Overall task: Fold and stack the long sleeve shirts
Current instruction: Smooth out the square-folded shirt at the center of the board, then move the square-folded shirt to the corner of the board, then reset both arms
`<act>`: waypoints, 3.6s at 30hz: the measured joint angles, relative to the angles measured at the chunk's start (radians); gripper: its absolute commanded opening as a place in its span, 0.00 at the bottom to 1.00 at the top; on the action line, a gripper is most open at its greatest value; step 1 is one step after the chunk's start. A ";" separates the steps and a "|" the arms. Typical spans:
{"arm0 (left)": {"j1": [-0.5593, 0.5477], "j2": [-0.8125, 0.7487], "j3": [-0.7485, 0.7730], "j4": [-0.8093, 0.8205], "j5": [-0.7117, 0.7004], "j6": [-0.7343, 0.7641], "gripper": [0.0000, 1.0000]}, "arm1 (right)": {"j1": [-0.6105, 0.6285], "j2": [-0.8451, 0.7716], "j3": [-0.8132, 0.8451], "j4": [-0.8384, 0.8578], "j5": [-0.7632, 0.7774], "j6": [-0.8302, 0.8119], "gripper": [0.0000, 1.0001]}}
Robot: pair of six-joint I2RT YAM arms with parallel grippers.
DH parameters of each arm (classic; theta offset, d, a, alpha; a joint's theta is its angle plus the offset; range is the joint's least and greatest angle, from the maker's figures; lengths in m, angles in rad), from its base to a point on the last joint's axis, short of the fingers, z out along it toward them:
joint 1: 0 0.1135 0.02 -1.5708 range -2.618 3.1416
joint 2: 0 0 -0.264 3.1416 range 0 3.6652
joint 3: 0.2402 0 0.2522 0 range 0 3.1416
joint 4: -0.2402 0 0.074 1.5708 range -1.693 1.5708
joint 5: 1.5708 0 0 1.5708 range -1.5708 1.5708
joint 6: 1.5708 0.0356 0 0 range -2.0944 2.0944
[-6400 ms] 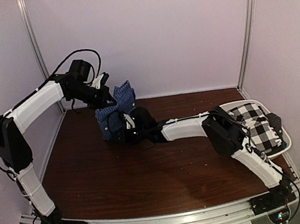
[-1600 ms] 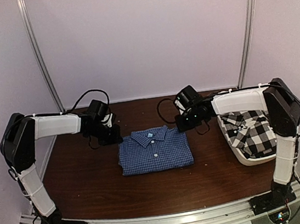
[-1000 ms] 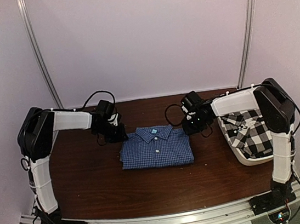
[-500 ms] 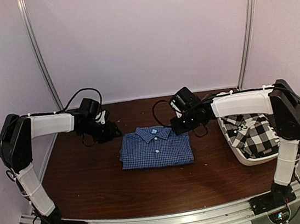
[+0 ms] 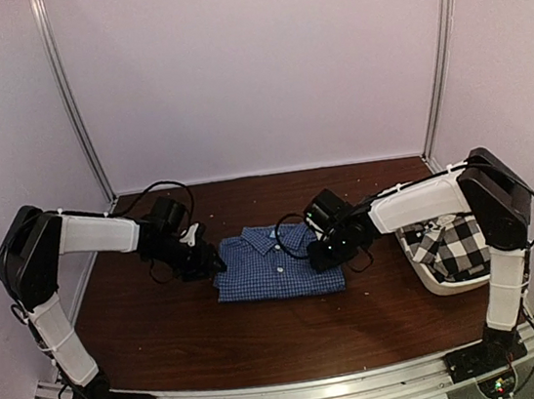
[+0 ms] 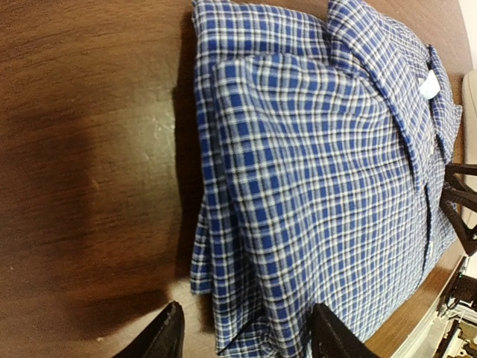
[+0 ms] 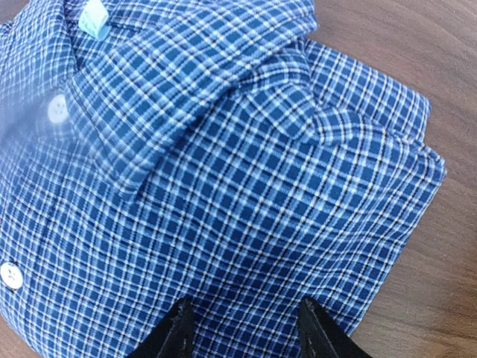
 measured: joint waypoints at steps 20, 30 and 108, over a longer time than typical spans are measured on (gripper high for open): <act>-0.057 0.077 0.046 0.016 -0.085 -0.076 0.01 | 0.000 -0.130 -0.034 0.027 -0.012 0.021 0.50; -0.045 0.104 0.145 -0.028 -0.202 -0.100 0.00 | -0.004 -0.150 -0.024 0.025 0.015 0.008 0.50; 0.084 -0.055 0.450 -0.151 -0.337 0.182 0.97 | -0.077 -0.400 -0.043 0.110 0.133 0.003 1.00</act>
